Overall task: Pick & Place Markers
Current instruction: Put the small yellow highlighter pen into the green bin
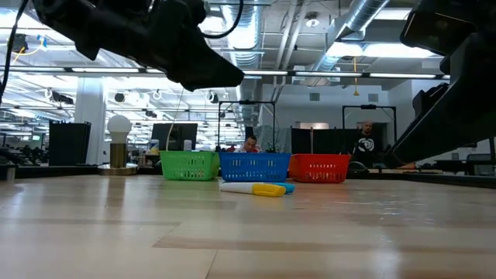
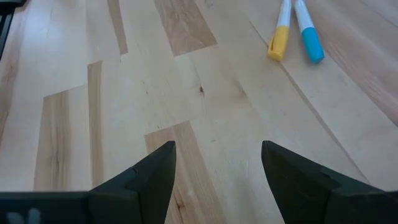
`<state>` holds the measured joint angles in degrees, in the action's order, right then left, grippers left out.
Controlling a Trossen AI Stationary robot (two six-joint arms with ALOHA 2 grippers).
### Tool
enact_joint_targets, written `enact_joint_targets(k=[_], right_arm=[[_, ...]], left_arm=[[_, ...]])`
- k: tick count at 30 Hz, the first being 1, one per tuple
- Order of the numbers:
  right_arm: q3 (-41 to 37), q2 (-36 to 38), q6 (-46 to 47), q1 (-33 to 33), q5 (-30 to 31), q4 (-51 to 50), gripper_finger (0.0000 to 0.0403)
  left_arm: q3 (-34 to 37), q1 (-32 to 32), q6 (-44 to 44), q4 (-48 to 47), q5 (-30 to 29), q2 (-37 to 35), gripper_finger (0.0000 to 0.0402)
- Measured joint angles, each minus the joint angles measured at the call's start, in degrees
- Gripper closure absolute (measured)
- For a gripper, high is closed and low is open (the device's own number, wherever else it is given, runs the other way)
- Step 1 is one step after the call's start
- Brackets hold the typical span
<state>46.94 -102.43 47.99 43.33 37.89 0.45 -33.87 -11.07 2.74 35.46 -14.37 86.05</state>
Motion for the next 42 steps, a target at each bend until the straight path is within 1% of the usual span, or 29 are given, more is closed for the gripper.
enact_joint_targets(k=[3, 5, 12, 16, 21, 26, 32, 35, 42], right_arm=[[0.02, 0.0, -0.21, 0.02, 0.03, 0.0, 0.0177], [0.02, 0.0, -0.46, 0.02, 0.04, 0.0, 0.0177], [0.02, 0.0, -0.46, 0.02, 0.0, 0.0, 0.0177], [0.02, 0.0, -0.45, 0.41, -0.01, -0.1, 0.0177], [0.02, 0.0, -0.46, 1.26, -0.07, -0.09, 0.0177], [-0.78, 0.0, 0.02, 1.36, -0.15, 0.03, 0.0177], [-1.81, 0.0, 1.11, 1.18, -0.15, 0.06, 0.0177], [-2.19, 0.0, 1.54, 1.18, -0.15, 0.05, 0.0177], [-2.21, 0.01, 1.55, 1.2, -0.15, 0.07, 0.0177]], left_arm=[[-0.08, -1.82, 0.19, 1.85, 0.5, 1.32, 0.0254], [-0.79, -2.54, 1.59, 2.76, 2.18, 3.17, 0.0254], [-7.01, -4.44, 7.47, 4.04, 7.46, 14.41, 0.0254], [-8.62, -4.74, 8.99, 4.02, 8.41, 18.39, 0.0254], [-8.61, -4.72, 8.77, 3.21, 9.84, 18.85, 0.0254], [-8.61, -4.23, 8.81, -1.57, 9.88, 19.1, 0.0254], [-8.59, -2.76, 8.99, -2.05, 9.94, 22.08, 0.0254], [-8.59, -1.98, 8.98, -2.03, 10.89, 23.49, 0.0254], [-8.55, -1.38, 8.84, -2.06, 11.4, 24.64, 0.0254]])
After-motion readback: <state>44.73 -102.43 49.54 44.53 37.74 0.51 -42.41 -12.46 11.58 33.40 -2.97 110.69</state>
